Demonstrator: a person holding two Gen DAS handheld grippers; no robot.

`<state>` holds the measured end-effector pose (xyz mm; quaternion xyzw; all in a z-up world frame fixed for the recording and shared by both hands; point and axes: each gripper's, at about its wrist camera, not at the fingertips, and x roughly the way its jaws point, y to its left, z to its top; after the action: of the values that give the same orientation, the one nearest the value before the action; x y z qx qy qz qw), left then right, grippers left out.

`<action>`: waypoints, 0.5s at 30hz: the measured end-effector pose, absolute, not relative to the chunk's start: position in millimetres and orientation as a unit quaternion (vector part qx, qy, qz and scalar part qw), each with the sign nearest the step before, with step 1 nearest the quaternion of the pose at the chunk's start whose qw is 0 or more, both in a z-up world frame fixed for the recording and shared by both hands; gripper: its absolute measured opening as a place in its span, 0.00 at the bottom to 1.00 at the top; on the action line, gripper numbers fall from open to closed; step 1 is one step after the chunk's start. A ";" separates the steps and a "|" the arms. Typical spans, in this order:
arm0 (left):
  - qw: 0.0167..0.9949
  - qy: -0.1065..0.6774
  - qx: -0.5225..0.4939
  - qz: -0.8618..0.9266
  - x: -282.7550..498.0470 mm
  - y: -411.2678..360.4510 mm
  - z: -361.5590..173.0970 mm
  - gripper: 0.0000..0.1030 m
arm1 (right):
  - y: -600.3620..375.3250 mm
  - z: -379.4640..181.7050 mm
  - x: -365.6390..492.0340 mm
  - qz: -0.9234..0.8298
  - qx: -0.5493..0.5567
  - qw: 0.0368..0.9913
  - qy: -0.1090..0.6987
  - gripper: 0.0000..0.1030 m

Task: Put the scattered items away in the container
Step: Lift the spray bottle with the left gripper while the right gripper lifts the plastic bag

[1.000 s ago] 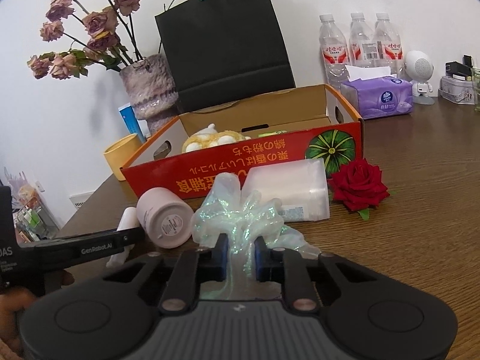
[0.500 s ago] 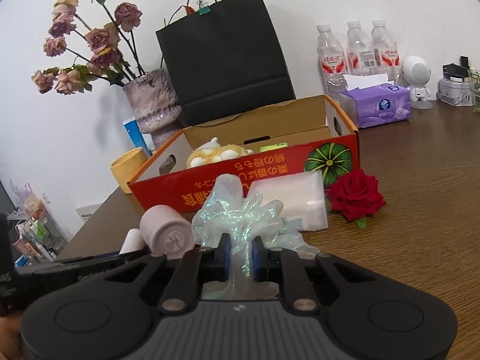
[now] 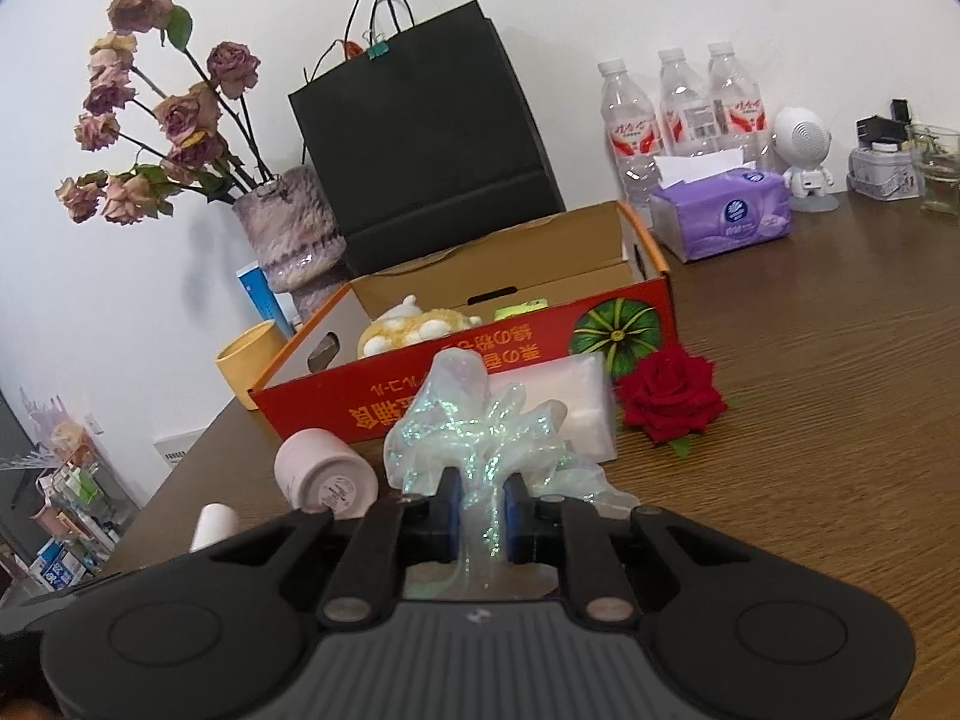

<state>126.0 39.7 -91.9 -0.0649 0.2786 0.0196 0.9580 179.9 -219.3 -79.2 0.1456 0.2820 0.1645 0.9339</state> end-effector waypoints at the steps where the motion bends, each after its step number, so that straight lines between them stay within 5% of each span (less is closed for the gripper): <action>1: 0.958 0.278 -0.066 0.018 122.1 37.1 -91.3 0.37 | -221.0 -79.5 177.7 0.165 0.144 0.934 0.282 0.12; 15: 0.959 0.277 -0.061 -0.001 85.8 22.2 -67.6 0.37 | -232.2 -67.2 139.2 0.167 0.115 0.944 0.261 0.12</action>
<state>85.8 22.2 -67.6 -0.0612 0.2773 -0.0007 0.9588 139.2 -232.2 -67.2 0.1150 0.2611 0.1673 0.9437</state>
